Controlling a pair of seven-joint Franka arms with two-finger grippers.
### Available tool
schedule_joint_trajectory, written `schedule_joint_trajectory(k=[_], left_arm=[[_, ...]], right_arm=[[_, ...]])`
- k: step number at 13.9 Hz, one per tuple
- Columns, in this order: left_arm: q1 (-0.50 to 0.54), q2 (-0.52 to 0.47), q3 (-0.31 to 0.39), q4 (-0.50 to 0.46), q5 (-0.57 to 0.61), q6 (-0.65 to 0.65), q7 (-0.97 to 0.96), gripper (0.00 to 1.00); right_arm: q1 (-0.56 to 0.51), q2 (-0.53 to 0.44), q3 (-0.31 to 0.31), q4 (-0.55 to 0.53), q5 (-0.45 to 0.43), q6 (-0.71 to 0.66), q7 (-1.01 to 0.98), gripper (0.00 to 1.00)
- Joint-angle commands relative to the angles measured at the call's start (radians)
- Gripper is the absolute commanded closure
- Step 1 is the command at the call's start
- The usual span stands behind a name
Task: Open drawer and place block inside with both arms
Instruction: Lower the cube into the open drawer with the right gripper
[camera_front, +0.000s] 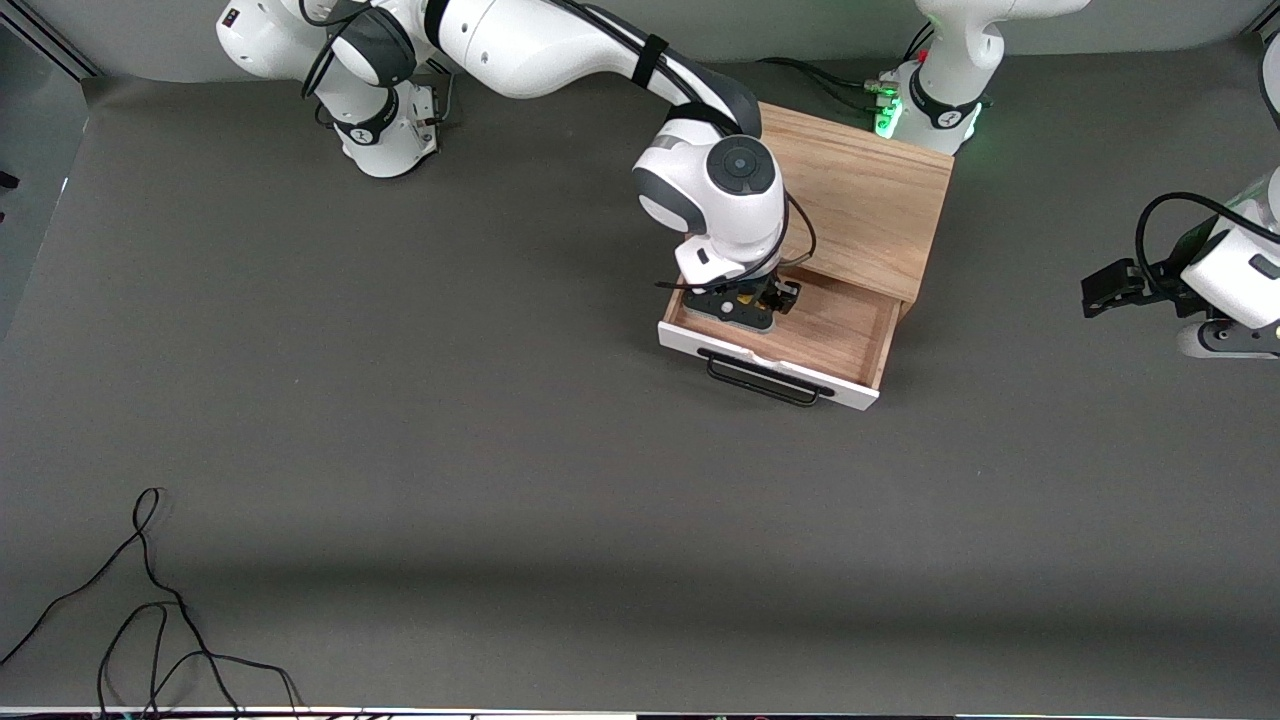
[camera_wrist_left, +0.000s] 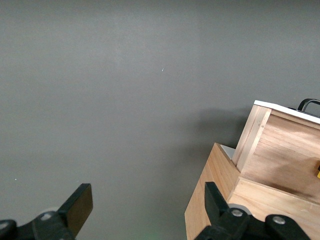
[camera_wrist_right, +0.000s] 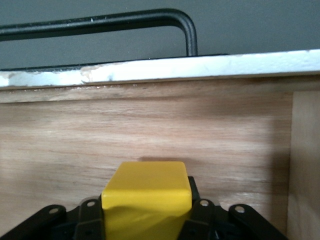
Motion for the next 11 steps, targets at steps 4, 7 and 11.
schedule_joint_trajectory(k=[4, 7, 11], left_arm=[[0.007, -0.021, -0.004, -0.001, -0.007, -0.002, 0.017, 0.00], [0.010, -0.029, -0.006, 0.002, -0.007, -0.022, 0.018, 0.00], [0.005, -0.027, -0.006, 0.000, -0.007, -0.020, 0.017, 0.00]], right_arm=[[0.034, 0.016, -0.016, 0.034, -0.085, 0.051, 0.089, 0.00], [0.034, 0.014, -0.016, 0.034, -0.085, 0.051, 0.097, 0.00], [0.023, -0.012, -0.018, 0.039, -0.085, 0.030, 0.088, 0.00]])
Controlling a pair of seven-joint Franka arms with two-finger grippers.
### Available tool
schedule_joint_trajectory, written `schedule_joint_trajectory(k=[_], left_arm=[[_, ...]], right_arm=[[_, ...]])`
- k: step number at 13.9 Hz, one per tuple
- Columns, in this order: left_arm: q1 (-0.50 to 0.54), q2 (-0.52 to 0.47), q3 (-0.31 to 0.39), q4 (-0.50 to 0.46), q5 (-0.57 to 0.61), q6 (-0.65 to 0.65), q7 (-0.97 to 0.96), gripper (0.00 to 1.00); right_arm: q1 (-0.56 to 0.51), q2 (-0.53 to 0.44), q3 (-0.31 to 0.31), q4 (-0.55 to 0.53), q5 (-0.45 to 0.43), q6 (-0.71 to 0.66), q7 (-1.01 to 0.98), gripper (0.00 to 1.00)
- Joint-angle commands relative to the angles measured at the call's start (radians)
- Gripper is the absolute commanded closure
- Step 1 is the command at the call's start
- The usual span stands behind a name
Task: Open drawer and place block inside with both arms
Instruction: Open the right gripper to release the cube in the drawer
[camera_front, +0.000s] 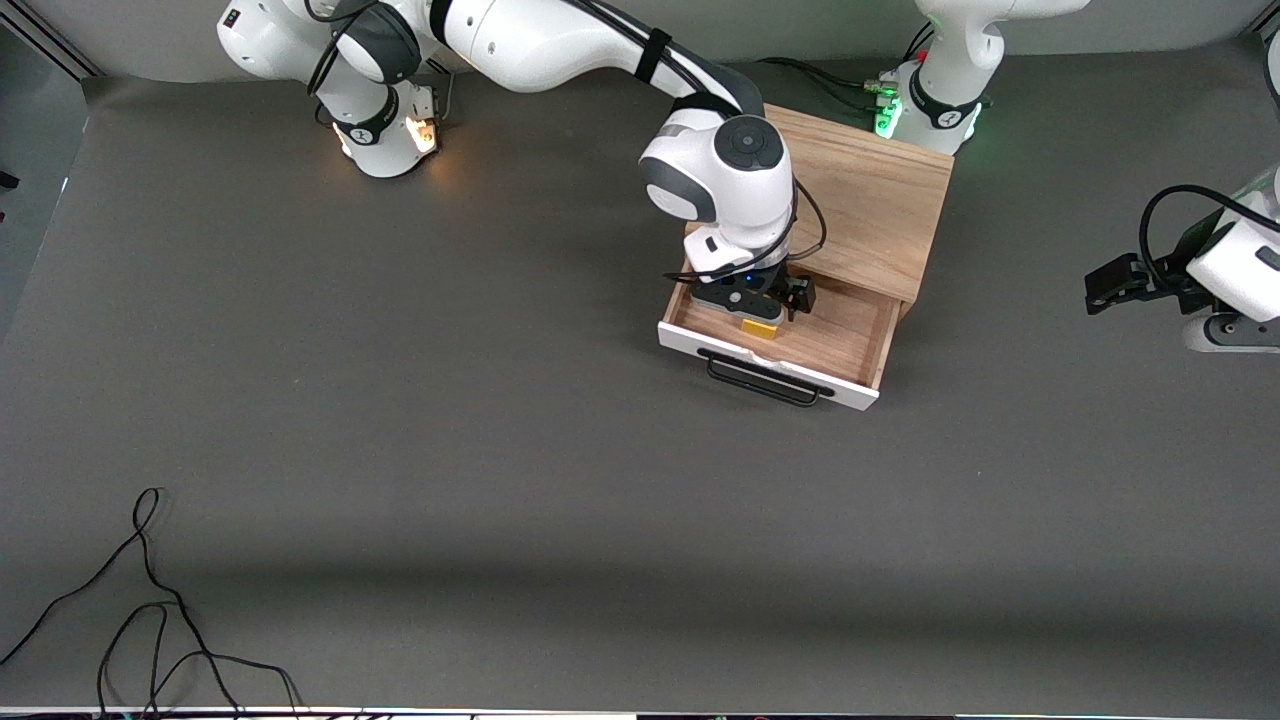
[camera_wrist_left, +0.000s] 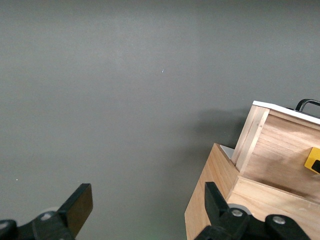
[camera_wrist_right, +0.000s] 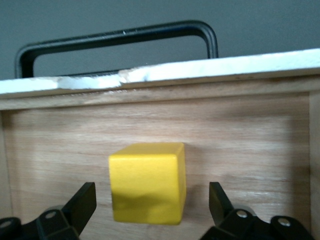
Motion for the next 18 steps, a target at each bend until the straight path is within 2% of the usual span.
schedule_joint_trajectory(k=[1, 4, 8, 12, 18], left_arm=[[0.005, -0.013, -0.004, -0.001, -0.007, -0.013, 0.017, 0.00], [0.006, -0.012, -0.004, -0.001, -0.009, -0.011, 0.017, 0.00], [0.002, -0.010, -0.004, -0.001, -0.013, 0.003, 0.000, 0.00], [0.002, -0.010, -0.004, -0.002, -0.027, 0.007, -0.003, 0.00], [0.000, -0.010, -0.005, -0.004, -0.026, 0.006, -0.006, 0.00]], right_arm=[[-0.002, -0.024, -0.012, 0.026, -0.018, -0.052, 0.020, 0.00], [-0.031, -0.076, -0.016, 0.029, -0.015, -0.124, -0.026, 0.00], [-0.125, -0.192, -0.010, 0.005, 0.022, -0.247, -0.136, 0.00], [-0.275, -0.411, -0.015, -0.200, 0.108, -0.275, -0.284, 0.00], [-0.551, -0.638, -0.021, -0.415, 0.108, -0.288, -0.602, 0.00]])
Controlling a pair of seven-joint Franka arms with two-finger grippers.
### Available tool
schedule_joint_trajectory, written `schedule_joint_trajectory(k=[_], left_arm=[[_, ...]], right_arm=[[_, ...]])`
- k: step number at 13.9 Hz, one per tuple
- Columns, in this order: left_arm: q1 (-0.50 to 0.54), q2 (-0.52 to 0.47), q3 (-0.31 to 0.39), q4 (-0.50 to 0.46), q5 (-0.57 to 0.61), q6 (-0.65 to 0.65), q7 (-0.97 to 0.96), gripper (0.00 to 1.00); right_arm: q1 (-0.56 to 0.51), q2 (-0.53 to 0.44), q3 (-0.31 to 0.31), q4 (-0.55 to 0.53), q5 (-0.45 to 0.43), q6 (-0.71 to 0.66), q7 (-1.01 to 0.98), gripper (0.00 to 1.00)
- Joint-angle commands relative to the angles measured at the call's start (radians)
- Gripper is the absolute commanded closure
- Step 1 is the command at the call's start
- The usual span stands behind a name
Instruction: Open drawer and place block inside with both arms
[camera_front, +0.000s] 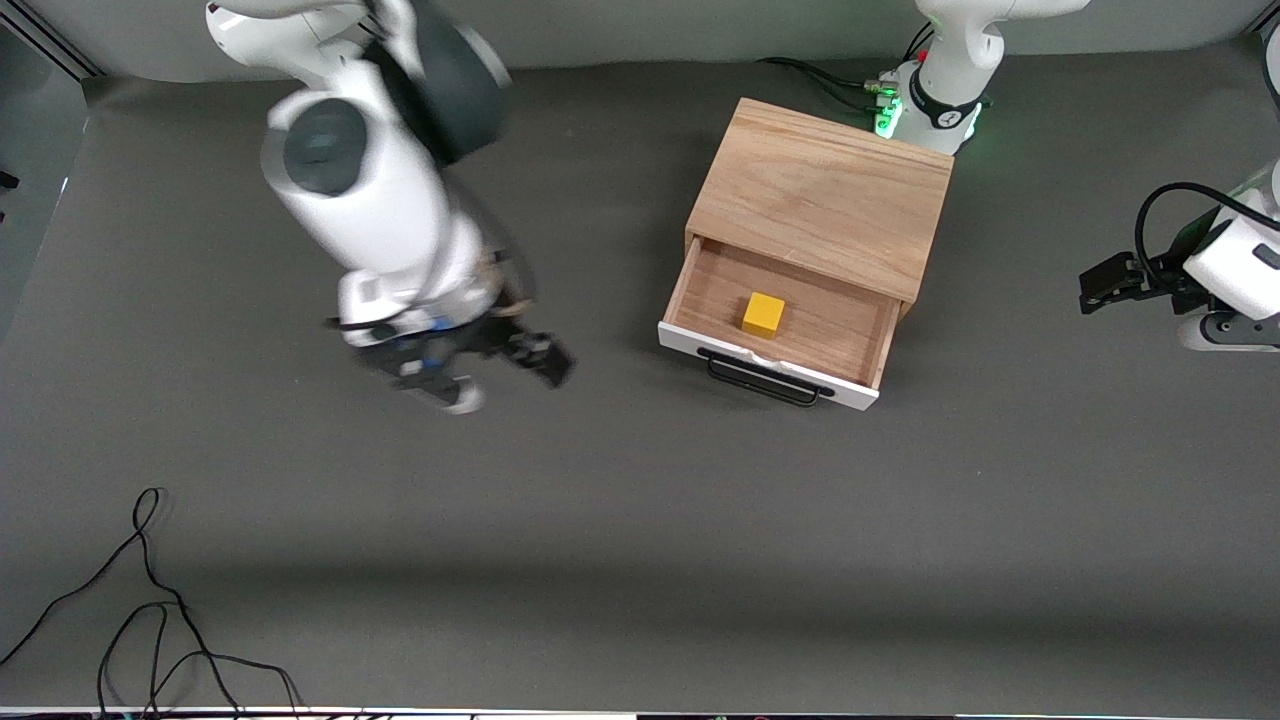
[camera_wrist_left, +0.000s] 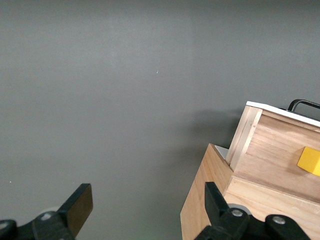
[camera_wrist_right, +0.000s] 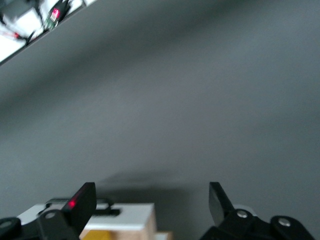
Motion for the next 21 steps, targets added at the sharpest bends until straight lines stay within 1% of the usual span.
schedule_joint_trajectory(k=[1, 2, 6, 8, 9, 10, 11, 13, 14, 16, 17, 18, 21], left_arm=[[-0.001, -0.009, -0.003, -0.003, -0.007, 0.004, -0.005, 0.00], [-0.001, -0.009, -0.003, -0.003, -0.005, 0.002, -0.005, 0.00], [0.000, -0.010, -0.003, -0.003, -0.007, -0.004, -0.005, 0.00], [-0.001, -0.009, -0.003, -0.003, -0.007, -0.004, -0.005, 0.00], [-0.001, -0.009, -0.003, -0.005, -0.007, -0.004, -0.005, 0.00], [-0.001, -0.009, -0.003, -0.005, -0.007, -0.007, -0.005, 0.00], [-0.001, -0.009, -0.003, -0.006, -0.007, -0.007, -0.005, 0.00], [-0.001, -0.009, -0.003, -0.006, -0.007, -0.008, -0.005, 0.00], [-0.001, -0.009, -0.003, -0.006, -0.007, -0.010, -0.005, 0.00], [-0.003, -0.007, -0.003, -0.006, -0.005, -0.010, -0.005, 0.00], [-0.003, -0.009, -0.003, -0.006, -0.005, -0.013, -0.005, 0.00], [-0.003, -0.007, -0.004, -0.008, -0.005, -0.013, -0.005, 0.00], [-0.004, -0.007, -0.004, -0.009, -0.004, -0.014, -0.007, 0.00]], right_arm=[[-0.100, -0.141, -0.008, -0.175, 0.020, 0.007, -0.180, 0.00], [-0.139, -0.176, -0.011, -0.217, 0.018, 0.007, -0.265, 0.00], [-0.310, -0.302, -0.003, -0.344, 0.006, 0.007, -0.501, 0.00], [-0.353, -0.330, -0.003, -0.371, 0.003, 0.001, -0.539, 0.00], [-0.361, -0.334, -0.003, -0.369, -0.017, -0.017, -0.548, 0.00], [-0.370, -0.339, 0.003, -0.368, -0.075, -0.034, -0.592, 0.00], [-0.394, -0.344, 0.024, -0.362, -0.095, -0.057, -0.641, 0.00], [-0.462, -0.354, 0.076, -0.360, -0.095, -0.088, -0.654, 0.00], [-0.476, -0.354, 0.086, -0.354, -0.095, -0.095, -0.658, 0.00], [-0.476, -0.348, 0.067, -0.343, -0.092, -0.102, -0.712, 0.00], [-0.476, -0.348, 0.045, -0.339, -0.092, -0.105, -0.745, 0.00], [-0.474, -0.348, 0.035, -0.332, -0.092, -0.115, -0.756, 0.00], [-0.476, -0.342, 0.037, -0.319, -0.095, -0.138, -0.761, 0.00]])
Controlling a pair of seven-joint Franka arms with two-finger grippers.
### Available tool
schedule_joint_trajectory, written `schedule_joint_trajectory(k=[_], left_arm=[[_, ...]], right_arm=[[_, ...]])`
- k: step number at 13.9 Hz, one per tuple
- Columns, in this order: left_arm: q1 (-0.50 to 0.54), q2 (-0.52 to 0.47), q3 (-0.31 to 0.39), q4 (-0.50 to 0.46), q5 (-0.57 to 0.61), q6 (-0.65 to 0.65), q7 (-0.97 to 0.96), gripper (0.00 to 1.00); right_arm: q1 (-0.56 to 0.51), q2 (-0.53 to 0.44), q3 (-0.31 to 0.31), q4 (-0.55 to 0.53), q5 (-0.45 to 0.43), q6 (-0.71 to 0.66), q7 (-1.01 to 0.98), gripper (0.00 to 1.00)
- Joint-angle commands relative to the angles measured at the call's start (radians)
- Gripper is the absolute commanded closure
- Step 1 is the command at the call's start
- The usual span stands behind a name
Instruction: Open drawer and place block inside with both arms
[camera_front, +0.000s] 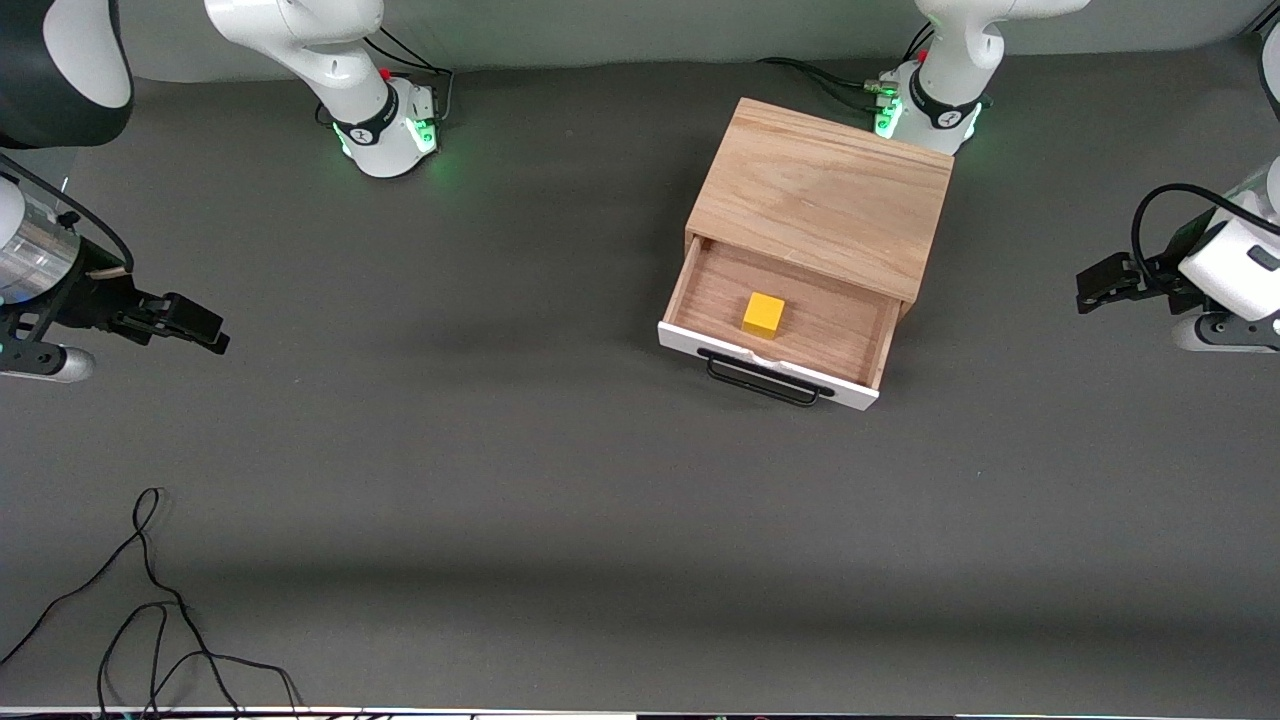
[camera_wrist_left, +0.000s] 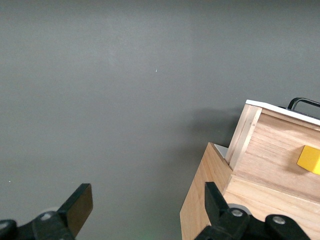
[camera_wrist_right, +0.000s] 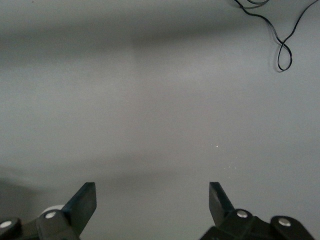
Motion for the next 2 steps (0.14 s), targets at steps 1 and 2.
schedule_joint_trajectory(k=[1, 2], left_arm=[[-0.004, -0.007, -0.001, -0.007, -0.003, -0.010, -0.005, 0.00], [-0.004, -0.007, -0.001, -0.007, -0.003, -0.012, -0.005, 0.00]], right_arm=[[-0.005, -0.007, 0.005, 0.010, -0.013, -0.023, -0.022, 0.00], [-0.007, -0.007, 0.006, 0.010, -0.013, -0.023, -0.020, 0.00]])
